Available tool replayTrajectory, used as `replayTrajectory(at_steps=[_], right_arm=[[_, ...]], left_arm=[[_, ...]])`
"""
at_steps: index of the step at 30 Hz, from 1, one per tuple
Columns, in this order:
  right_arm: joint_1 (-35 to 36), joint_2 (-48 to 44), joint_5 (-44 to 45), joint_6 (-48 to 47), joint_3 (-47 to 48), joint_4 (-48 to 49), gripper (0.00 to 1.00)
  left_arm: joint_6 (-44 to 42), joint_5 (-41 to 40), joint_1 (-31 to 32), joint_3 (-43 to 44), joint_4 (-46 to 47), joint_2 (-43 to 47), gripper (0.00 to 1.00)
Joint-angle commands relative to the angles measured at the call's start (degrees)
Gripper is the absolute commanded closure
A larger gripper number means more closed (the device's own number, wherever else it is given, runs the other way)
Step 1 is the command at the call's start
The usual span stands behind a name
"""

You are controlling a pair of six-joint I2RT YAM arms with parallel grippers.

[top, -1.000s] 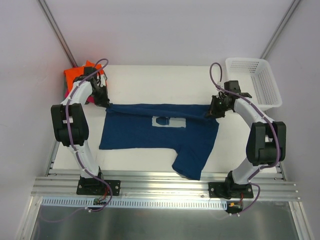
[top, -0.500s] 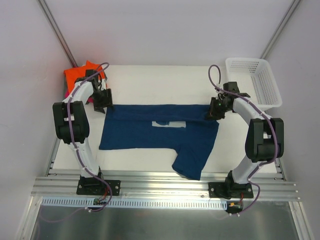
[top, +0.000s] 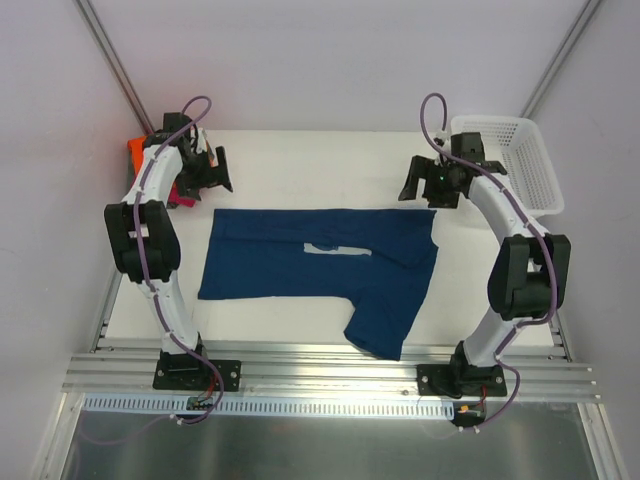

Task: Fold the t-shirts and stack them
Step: Fold the flattened tshirt in 1/3 of the way

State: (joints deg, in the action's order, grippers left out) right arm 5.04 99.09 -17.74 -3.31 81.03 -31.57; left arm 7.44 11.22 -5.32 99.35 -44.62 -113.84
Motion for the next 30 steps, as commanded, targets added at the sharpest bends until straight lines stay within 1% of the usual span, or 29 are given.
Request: replayTrajectory(at_steps=[1,2,5,10,11,15,18,22,24,27,30], right_arm=[[1.9,3.7,0.5,-1.0,5.3,2.6,0.03],[2.7,6.0,0.2,-1.1,6.2,2.8,0.01],[4.4,9.3,-0.5,-1.3,9.7,1.7,0.01],[6.0,13.4,-1.4,0.0,9.8,2.4,0.02],[6.4,13.8,-1.8,0.1,9.9,2.7,0.02],[6.9,15.3,-2.4,0.8,10.6,2.5,0.02],[7.0,15.3,-2.7,1.3,10.8,2.6,0.02],[7.0,15.0,-2.9,1.8,10.4,2.9,0.02],[7.1,15.1,-3.2,1.9,10.0,3.4,0.03],[7.4,16.4,-3.1,2.4,9.9,3.4,0.03],[7.4,17.8,-3.1,2.8,10.8,2.7,0.03]], left_arm=[[-1.6,3.7,0.8,6.4,-0.3,-6.3,0.01],[-2.7,3.7,1.3,7.3,-0.3,-7.4,0.01],[-3.1,4.8,3.1,9.9,0.1,-10.7,0.01],[-4.0,7.1,6.2,13.9,0.3,-15.0,0.01],[-3.9,7.2,7.3,14.2,0.3,-15.4,0.01],[-3.1,8.4,8.5,13.8,0.3,-16.5,0.01],[-3.0,8.0,8.5,11.2,0.3,-15.3,0.01],[-1.7,5.6,7.8,6.1,0.5,-9.9,0.01],[-1.6,5.2,7.8,5.8,0.4,-8.2,0.01],[-1.6,6.5,7.9,3.5,0.4,-5.1,0.01],[-1.5,6.8,8.0,1.4,0.3,-3.8,0.01]])
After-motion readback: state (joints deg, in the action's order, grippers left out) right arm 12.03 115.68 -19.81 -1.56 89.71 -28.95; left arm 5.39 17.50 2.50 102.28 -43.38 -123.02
